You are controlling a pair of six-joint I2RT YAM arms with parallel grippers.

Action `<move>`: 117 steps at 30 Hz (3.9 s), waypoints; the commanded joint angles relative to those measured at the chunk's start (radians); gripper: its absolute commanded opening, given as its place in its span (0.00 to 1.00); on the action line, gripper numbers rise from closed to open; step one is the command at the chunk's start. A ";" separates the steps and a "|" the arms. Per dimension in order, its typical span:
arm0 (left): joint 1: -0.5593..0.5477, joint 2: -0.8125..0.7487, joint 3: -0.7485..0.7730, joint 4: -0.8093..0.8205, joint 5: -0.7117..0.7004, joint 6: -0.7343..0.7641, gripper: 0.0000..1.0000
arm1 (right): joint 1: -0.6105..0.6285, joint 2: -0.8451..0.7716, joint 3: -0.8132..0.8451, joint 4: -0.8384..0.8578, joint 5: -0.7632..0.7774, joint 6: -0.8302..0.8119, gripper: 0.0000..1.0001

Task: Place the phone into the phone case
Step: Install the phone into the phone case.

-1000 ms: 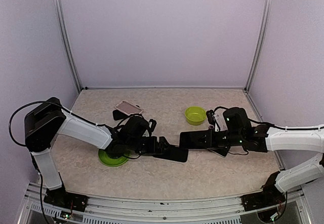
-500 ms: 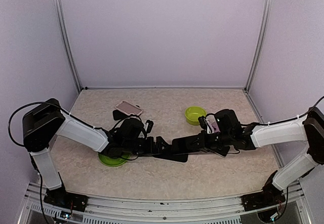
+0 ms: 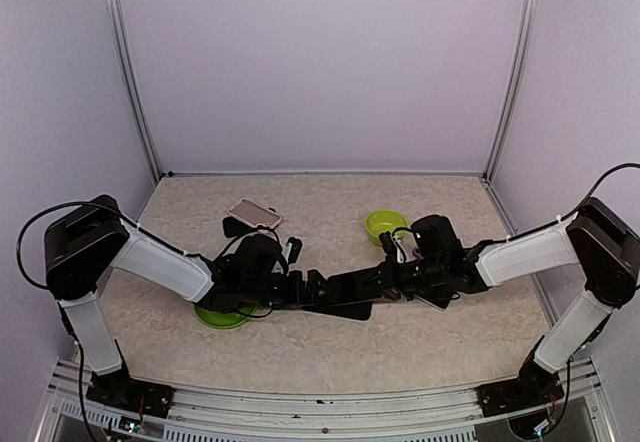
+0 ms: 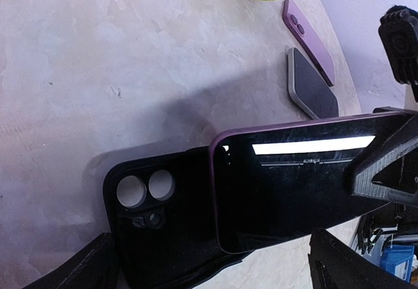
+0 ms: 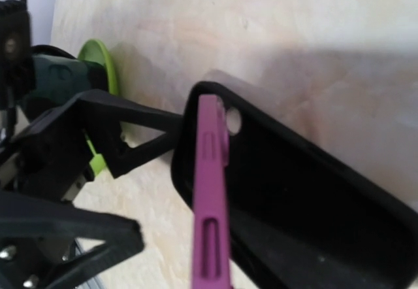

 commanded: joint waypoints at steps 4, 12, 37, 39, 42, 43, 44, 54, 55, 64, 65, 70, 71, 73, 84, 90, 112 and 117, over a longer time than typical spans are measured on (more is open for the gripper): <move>0.005 -0.024 -0.030 -0.001 0.023 -0.008 0.99 | -0.010 0.043 0.026 0.076 -0.040 0.033 0.00; 0.005 -0.025 -0.037 0.010 0.025 -0.017 0.99 | -0.021 0.087 0.003 0.110 -0.097 0.090 0.00; -0.013 -0.019 -0.042 0.055 0.062 -0.036 0.99 | -0.040 0.303 0.011 0.282 -0.204 0.269 0.00; -0.013 -0.017 -0.043 0.057 0.066 -0.036 0.99 | -0.040 0.313 0.012 0.296 -0.206 0.279 0.00; -0.013 -0.015 -0.041 0.062 0.073 -0.033 0.99 | -0.039 0.327 0.010 0.319 -0.205 0.295 0.00; -0.013 -0.015 -0.042 0.065 0.075 -0.034 0.99 | -0.039 0.331 0.009 0.327 -0.203 0.301 0.00; -0.013 -0.015 -0.043 0.069 0.077 -0.036 0.99 | -0.038 0.333 0.011 0.332 -0.204 0.305 0.00; -0.013 -0.011 -0.053 0.099 0.091 -0.043 0.98 | -0.024 0.388 0.028 0.377 -0.220 0.321 0.00; -0.013 -0.010 -0.053 0.102 0.093 -0.045 0.98 | -0.023 0.393 0.028 0.386 -0.221 0.328 0.00; -0.016 -0.009 -0.056 0.124 0.104 -0.051 0.98 | -0.008 0.426 0.033 0.413 -0.219 0.342 0.00; -0.016 -0.008 -0.056 0.127 0.106 -0.053 0.98 | -0.005 0.432 0.036 0.417 -0.222 0.345 0.00; -0.018 -0.001 -0.055 0.143 0.117 -0.058 0.98 | 0.008 0.460 0.043 0.440 -0.229 0.355 0.00; -0.019 -0.001 -0.054 0.144 0.119 -0.057 0.98 | 0.013 0.466 0.043 0.445 -0.229 0.357 0.00; -0.020 -0.001 -0.053 0.148 0.121 -0.057 0.98 | 0.017 0.478 0.047 0.453 -0.233 0.359 0.00; -0.010 -0.018 -0.073 0.141 0.105 -0.057 0.98 | 0.021 0.502 0.009 0.604 -0.276 0.414 0.00; 0.002 -0.046 -0.096 0.122 0.082 -0.054 0.99 | 0.014 0.503 -0.002 0.767 -0.291 0.465 0.00; 0.023 -0.041 -0.105 0.096 0.064 -0.053 0.97 | -0.002 0.384 -0.051 0.832 -0.302 0.388 0.00; 0.029 -0.043 -0.109 0.085 0.058 -0.053 0.97 | -0.008 0.364 -0.055 0.848 -0.306 0.382 0.00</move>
